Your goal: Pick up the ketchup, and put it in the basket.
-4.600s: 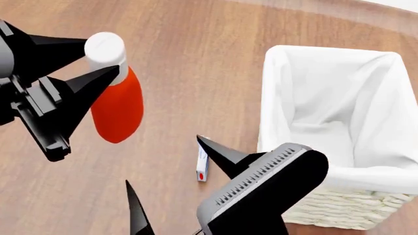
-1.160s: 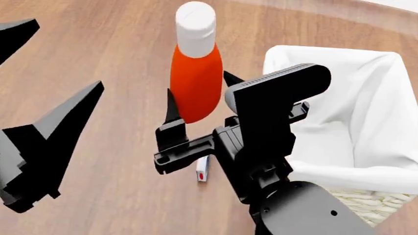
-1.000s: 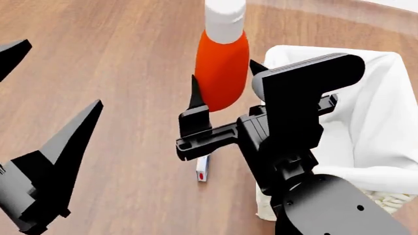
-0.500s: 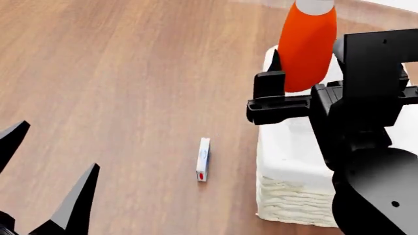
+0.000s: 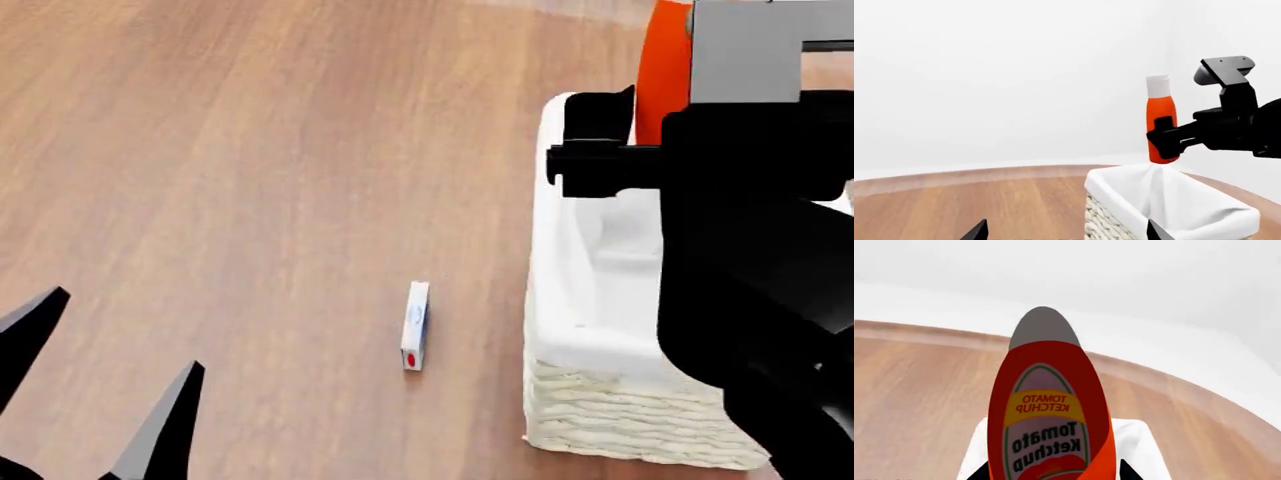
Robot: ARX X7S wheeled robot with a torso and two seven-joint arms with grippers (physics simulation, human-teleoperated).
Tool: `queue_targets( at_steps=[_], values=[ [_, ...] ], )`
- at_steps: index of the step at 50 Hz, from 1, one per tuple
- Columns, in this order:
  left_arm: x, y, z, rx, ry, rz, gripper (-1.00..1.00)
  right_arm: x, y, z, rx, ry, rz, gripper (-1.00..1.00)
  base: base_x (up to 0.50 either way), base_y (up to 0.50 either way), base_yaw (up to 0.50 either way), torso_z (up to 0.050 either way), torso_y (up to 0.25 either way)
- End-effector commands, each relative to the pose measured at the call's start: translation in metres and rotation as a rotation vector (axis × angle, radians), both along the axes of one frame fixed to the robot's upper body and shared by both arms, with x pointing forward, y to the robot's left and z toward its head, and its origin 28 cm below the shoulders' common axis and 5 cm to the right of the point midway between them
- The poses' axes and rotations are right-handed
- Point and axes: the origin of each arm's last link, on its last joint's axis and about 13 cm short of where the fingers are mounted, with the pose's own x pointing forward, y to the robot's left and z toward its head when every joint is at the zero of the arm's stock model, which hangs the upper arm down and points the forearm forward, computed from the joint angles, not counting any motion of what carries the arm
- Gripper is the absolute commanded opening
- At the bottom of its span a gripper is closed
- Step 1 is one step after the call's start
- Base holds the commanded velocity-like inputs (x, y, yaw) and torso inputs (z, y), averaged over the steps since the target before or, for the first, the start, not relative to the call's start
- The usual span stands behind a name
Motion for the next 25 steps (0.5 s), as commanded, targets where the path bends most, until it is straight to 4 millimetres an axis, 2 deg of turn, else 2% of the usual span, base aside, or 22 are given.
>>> queue_targets(
  at_steps=[1,5,11,13,19,25],
  values=[
    [0.001,0.000,-0.004,-0.012,0.018,0.007,1.00,0.016,0.009,0.018,-0.013,0.089,-0.133,-1.00,0.00,0.00,0.00,0.000,0.000],
    [0.001,0.000,-0.005,-0.010,0.020,0.002,1.00,0.023,0.013,0.023,0.056,0.156,-0.137,-1.00,0.00,0.00,0.00,0.000,0.000],
    [0.002,-0.001,-0.007,-0.008,0.034,-0.001,1.00,0.029,0.013,0.029,0.067,0.230,-0.162,-1.00,0.00,0.00,0.00,0.000,0.000],
    [0.002,-0.001,-0.007,-0.008,0.037,-0.001,1.00,0.030,0.013,0.032,0.185,0.288,-0.084,-1.00,0.00,0.00,0.00,0.000,0.000],
    [0.002,-0.002,-0.007,-0.016,0.044,-0.003,1.00,0.033,0.008,0.037,0.307,0.364,-0.075,-1.00,0.00,0.00,0.00,0.000,0.002],
    [0.002,-0.003,-0.008,-0.012,0.055,-0.005,1.00,0.036,0.006,0.036,0.243,0.413,-0.114,-1.00,0.00,0.00,0.00,0.000,0.000]
  ],
)
